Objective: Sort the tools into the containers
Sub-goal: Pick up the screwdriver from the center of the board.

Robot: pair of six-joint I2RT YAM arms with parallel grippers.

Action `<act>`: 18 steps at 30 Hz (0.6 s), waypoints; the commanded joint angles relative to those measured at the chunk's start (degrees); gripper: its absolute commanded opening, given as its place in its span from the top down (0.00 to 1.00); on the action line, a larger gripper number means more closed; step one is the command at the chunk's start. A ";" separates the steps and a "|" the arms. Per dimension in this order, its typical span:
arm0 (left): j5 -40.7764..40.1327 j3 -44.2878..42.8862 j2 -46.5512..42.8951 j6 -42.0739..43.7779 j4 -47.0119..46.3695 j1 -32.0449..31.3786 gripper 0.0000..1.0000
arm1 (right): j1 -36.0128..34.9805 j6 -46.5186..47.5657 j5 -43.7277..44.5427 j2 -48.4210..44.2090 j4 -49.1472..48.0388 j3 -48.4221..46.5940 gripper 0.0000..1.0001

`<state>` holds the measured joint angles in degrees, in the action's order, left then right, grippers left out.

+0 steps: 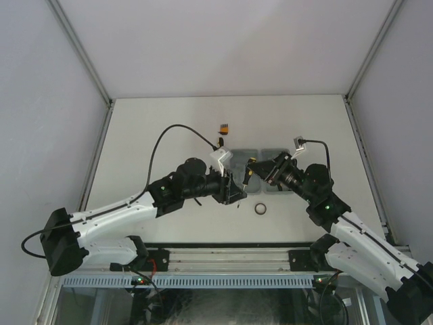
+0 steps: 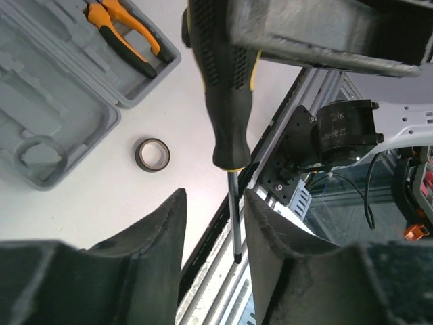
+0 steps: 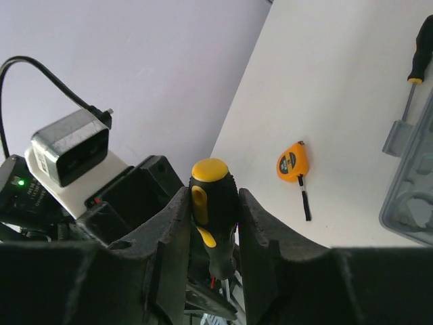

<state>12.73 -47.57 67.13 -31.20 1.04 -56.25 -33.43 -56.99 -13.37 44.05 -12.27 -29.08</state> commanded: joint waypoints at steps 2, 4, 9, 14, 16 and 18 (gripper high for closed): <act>1.67 -0.66 1.44 -1.04 -2.64 -0.35 0.66 | 0.81 -1.68 0.33 -1.46 -1.09 0.33 1.00; 1.76 -1.00 1.82 -1.27 -2.72 -0.35 0.73 | 0.82 -1.92 0.31 -1.71 -1.12 0.56 1.00; 1.56 -1.08 1.82 -2.00 -2.89 -0.35 0.99 | 0.91 -1.45 0.38 -1.52 -1.16 0.60 0.96; -0.02 -0.61 0.91 -3.09 -2.88 -0.35 1.00 | 0.20 0.42 2.08 -2.13 0.78 0.58 0.70; -0.61 -0.39 0.54 -3.37 -2.97 -0.35 1.00 | -0.34 1.09 3.02 -2.74 1.77 0.64 0.66; -1.09 -0.23 0.26 -3.78 -3.16 -0.35 1.00 | -0.83 1.27 3.66 -3.29 2.15 1.04 0.63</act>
<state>13.61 -47.57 69.14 -33.54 0.75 -56.51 -33.39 -57.25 -11.81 42.61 -10.00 -28.16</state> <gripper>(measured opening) 0.020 0.350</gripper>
